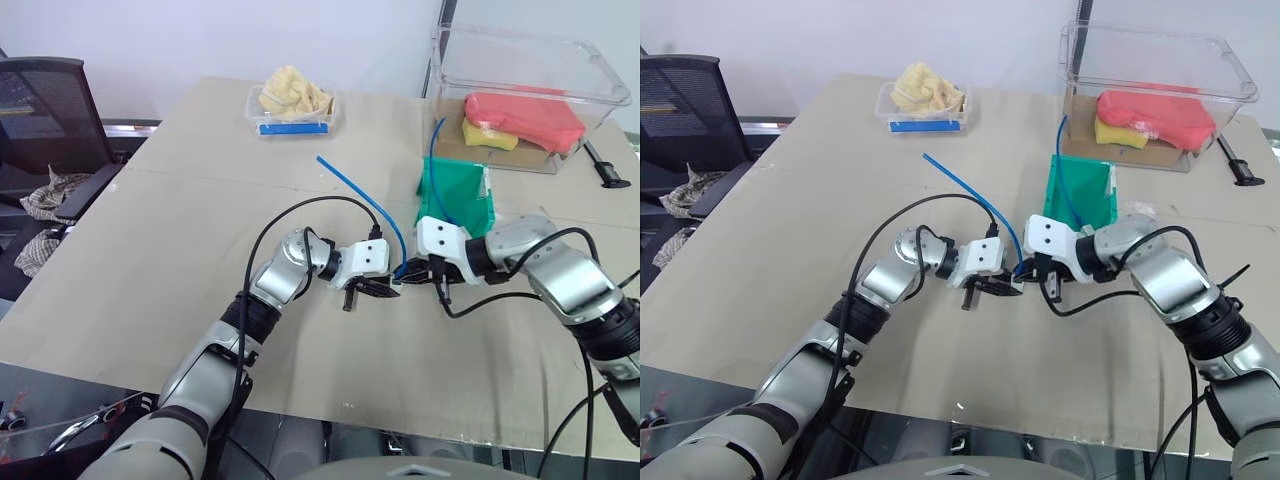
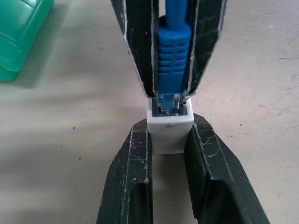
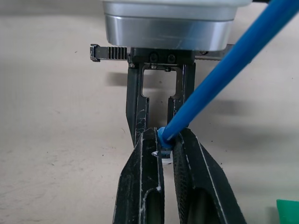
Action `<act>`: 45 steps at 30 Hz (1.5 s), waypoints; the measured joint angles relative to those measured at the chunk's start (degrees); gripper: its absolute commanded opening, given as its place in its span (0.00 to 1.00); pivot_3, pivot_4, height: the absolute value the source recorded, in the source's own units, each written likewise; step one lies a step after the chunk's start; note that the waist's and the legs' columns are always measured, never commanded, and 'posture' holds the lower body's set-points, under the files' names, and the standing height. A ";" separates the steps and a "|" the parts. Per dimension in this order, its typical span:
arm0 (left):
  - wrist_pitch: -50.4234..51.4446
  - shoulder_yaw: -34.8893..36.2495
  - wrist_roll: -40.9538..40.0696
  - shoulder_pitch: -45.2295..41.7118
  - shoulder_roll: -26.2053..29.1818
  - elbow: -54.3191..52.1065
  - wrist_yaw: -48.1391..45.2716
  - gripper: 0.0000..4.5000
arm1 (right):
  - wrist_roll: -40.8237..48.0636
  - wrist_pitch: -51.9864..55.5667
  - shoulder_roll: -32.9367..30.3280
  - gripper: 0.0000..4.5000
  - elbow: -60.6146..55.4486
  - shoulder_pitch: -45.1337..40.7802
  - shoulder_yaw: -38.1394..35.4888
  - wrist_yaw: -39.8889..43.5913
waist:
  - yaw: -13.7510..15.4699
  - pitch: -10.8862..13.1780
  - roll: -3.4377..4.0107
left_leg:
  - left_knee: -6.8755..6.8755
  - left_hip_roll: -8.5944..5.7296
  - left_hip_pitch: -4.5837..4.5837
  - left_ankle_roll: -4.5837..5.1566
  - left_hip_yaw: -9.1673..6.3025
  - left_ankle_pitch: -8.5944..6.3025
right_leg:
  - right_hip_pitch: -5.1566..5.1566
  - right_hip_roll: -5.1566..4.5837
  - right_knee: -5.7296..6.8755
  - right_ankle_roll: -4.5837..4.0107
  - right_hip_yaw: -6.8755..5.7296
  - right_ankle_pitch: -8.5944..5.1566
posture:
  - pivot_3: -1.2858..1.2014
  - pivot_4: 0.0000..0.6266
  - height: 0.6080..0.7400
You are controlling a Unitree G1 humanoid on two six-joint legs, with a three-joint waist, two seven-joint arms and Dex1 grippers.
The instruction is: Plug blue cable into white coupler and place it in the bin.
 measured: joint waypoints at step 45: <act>33.42 26.02 -14.46 -46.93 -23.02 48.28 33.71 0.84 | -9.78 -6.15 27.53 0.96 -47.50 64.76 -28.72 -53.18 | -0.02 -0.32 -0.12 | 0.03 -0.86 -0.23 0.22 -0.85 -0.14 | 0.15 -0.36 -0.10 0.61 -0.05 -0.44 | 0.52 0.24 1.00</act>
